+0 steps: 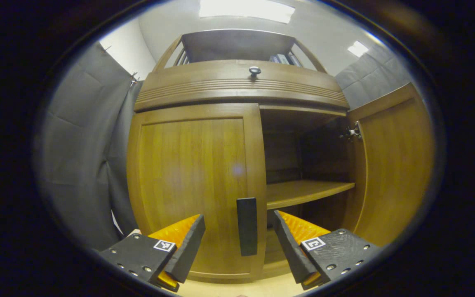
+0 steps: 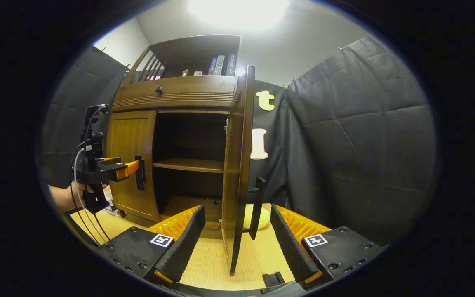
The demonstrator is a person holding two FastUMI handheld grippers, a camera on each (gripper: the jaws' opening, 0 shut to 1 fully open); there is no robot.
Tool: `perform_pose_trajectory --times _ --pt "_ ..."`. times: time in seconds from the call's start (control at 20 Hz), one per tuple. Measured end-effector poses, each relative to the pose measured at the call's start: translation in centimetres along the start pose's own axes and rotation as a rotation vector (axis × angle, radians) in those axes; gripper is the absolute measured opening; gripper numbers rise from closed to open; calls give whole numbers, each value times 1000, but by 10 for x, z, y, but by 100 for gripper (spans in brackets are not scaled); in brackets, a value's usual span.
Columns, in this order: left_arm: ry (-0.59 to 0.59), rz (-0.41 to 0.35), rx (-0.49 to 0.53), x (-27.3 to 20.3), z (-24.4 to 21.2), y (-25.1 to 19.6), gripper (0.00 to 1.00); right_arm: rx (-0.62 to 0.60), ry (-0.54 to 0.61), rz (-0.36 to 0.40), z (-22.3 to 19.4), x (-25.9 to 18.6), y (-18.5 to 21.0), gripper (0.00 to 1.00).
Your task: Open the right door of the double-door shoe cabinet with the right hand, and open the left door with the left hand.
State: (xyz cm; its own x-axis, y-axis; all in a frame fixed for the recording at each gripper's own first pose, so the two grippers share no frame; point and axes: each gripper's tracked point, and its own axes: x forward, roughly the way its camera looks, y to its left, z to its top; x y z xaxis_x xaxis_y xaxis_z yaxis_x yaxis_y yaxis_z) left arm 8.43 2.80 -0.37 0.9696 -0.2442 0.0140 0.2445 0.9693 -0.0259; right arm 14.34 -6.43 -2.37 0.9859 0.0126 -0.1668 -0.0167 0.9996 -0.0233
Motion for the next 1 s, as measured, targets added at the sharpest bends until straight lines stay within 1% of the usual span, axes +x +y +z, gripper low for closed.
perform_pose_trajectory --times 0.05,0.1,0.15,0.3,0.4,0.6,0.7,0.75,0.85,0.95,1.0 --pt "11 1 -12 1 -1 -1 96 -1 2 -4 -1 1 -1 98" --pt "23 2 -25 1 -6 -2 93 -4 5 -7 -2 0 -2 97" --pt "34 5 -35 2 -9 -4 96 -7 9 -14 -3 0 -4 97" --pt "77 13 -46 0 -18 -7 96 -11 19 -21 -7 2 -6 97" --pt "80 17 -26 0 -17 -12 79 -15 23 -26 -8 3 -8 99" --pt "57 -27 -1 5 -10 -40 45 -12 26 -29 -9 5 -9 100" --pt "62 -7 3 6 -14 -38 28 -12 26 -27 -9 5 -7 97" --pt "69 -7 -3 6 -14 -38 25 -12 26 -27 -10 6 -6 99" --pt "87 -21 -18 7 -16 -40 19 -12 25 -23 -10 5 -4 99" --pt "93 -29 -42 2 -15 -40 23 -12 20 -21 -8 5 -3 99" --pt "93 -32 -37 0 -13 -36 20 -11 19 -20 -8 3 -2 96"
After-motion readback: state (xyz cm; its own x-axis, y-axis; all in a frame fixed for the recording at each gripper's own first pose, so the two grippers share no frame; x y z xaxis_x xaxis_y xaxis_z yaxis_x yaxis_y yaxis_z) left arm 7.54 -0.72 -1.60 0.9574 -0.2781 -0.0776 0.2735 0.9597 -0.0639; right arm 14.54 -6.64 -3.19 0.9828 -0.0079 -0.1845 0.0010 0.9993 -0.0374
